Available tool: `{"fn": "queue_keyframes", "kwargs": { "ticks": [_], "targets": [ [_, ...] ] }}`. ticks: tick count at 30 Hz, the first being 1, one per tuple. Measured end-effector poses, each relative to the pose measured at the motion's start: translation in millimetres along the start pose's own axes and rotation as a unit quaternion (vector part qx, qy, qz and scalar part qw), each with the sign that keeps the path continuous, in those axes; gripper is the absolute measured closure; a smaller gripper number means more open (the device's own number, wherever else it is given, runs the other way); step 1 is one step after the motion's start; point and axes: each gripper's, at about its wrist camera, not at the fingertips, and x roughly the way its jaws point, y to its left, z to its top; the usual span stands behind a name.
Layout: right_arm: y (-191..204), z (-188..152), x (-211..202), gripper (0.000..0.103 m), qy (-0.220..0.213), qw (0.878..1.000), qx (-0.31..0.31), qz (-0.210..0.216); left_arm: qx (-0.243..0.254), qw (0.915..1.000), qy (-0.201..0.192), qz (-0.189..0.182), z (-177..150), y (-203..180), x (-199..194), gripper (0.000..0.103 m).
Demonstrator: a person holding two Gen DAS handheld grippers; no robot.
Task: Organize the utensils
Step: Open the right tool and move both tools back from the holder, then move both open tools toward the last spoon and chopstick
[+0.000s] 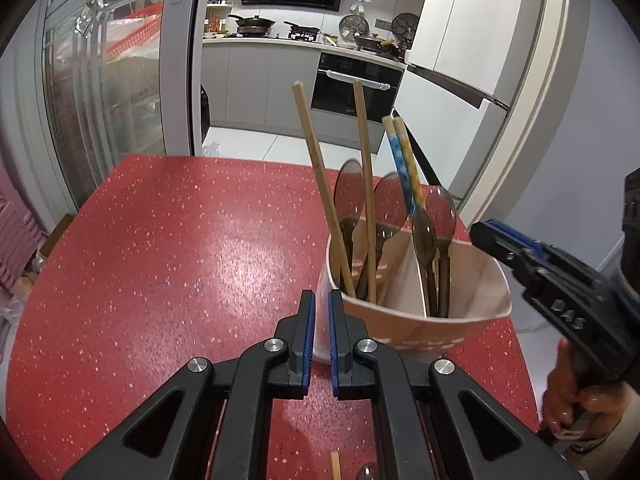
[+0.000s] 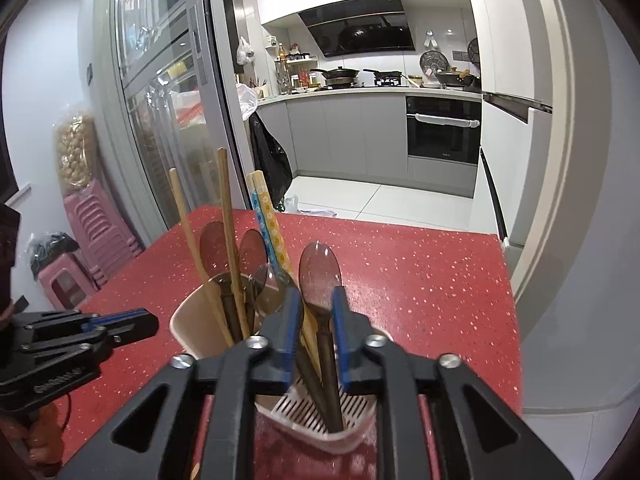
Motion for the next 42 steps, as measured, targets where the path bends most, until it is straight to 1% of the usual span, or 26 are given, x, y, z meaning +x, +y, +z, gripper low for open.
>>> {"fn": "queue_keyframes", "kwargs": {
  "ticks": [2, 4, 8, 12, 17, 22, 25, 29, 36, 42],
  "targets": [
    [1, -3, -7, 0.062, 0.007, 1.000, 0.007, 0.004, 0.004, 1.0000, 0.004, 0.003, -6, 0, -1, 0.071],
    [5, -8, -15, 0.060, 0.014, 1.000, 0.009, 0.007, 0.007, 0.9999, 0.006, 0.006, -12, 0, -3, 0.071],
    [13, -21, -28, 0.053, 0.030, 0.999, 0.015, 0.010, 0.008, 0.9999, 0.011, 0.010, -23, 2, -9, 0.071],
    [21, -39, -38, 0.048, 0.056, 0.998, 0.033, 0.017, 0.009, 0.9996, 0.017, 0.019, -36, 4, -15, 0.071],
    [24, -62, -42, 0.043, 0.091, 0.994, 0.059, 0.020, 0.014, 0.9989, 0.022, 0.038, -54, 9, -22, 0.071],
    [25, -87, -42, 0.041, 0.129, 0.987, 0.091, 0.013, 0.009, 0.9979, 0.034, 0.054, -73, 16, -27, 0.071],
    [26, -100, -45, 0.040, 0.142, 0.985, 0.102, 0.007, 0.003, 0.9972, 0.038, 0.065, -85, 23, -31, 0.071],
    [32, -114, -50, 0.034, 0.154, 0.982, 0.108, 0.003, -0.002, 0.9963, 0.045, 0.074, -99, 29, -35, 0.071],
    [45, -136, -53, 0.026, 0.177, 0.978, 0.115, -0.001, -0.010, 0.9948, 0.054, 0.086, -123, 41, -38, 0.071],
    [55, -155, -52, 0.025, 0.198, 0.973, 0.120, -0.003, -0.016, 0.9935, 0.066, 0.091, -145, 50, -36, 0.071]
  ]
}}
